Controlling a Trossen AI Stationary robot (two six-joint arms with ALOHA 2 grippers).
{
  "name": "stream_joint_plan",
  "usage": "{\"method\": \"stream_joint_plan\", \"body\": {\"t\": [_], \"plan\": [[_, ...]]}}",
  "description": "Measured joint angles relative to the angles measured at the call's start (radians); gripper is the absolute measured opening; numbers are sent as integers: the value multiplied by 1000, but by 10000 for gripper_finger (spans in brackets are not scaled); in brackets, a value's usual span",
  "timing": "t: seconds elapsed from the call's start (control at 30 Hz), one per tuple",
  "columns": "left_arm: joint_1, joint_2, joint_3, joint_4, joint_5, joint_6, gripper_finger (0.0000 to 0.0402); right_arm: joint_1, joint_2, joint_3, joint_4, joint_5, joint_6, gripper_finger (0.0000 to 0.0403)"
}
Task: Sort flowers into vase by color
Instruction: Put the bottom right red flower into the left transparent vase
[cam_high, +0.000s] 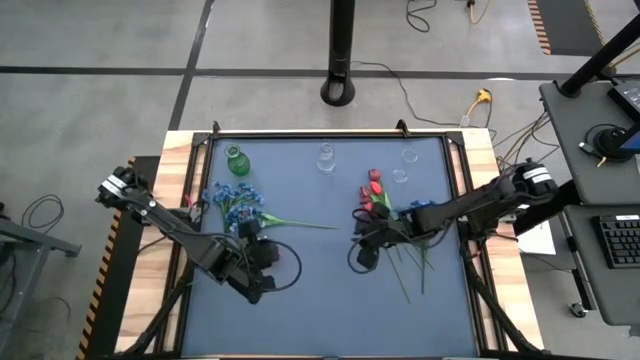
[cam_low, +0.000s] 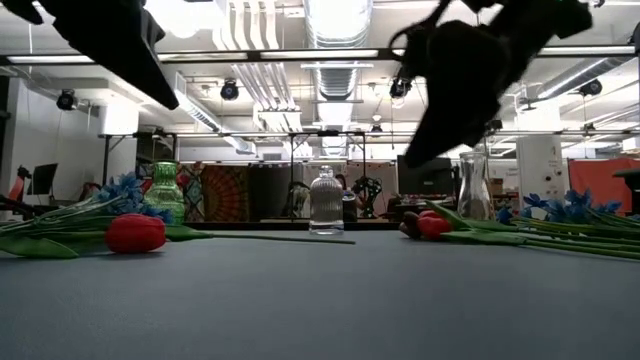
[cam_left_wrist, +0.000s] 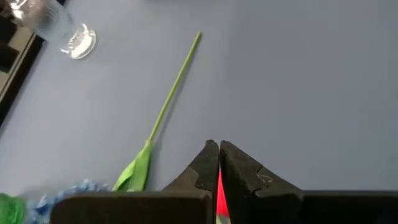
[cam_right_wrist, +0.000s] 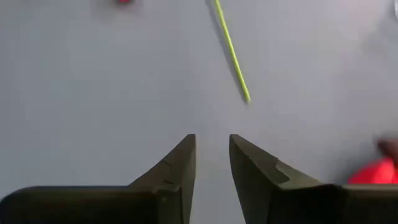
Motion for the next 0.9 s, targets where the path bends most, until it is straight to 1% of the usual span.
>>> {"method": "stream_joint_plan", "body": {"t": [0.07, 0.13, 0.33, 0.43, 0.6, 0.67, 0.73, 0.9], "plan": [[-12, -19, 0, 0, -7, -2, 0, 0, 28, 31, -5, 19, -63, 111], [-30, -39, -1, -1, -39, 2, 0, -2, 56, 63, -7, 46, -114, 129], [-133, -107, -2, 5, -215, 5, 0, -26, 132, 129, -9, 48, -232, 174], [-184, -129, -2, 14, -307, 4, 0, -36, 156, 144, -7, 47, -263, 187], [-244, -143, -2, 15, -420, 15, 0, -54, 171, 147, 9, 48, -301, 196], [-259, -144, -2, 15, -457, 31, 0, -68, 171, 147, -14, 51, -280, 195], [-267, -144, -2, 14, -480, 43, 0, -84, 170, 147, -46, 78, -218, 192], [-268, -146, -2, 8, -498, 77, 0, -131, 157, 147, -230, 124, -18, 190]]}}
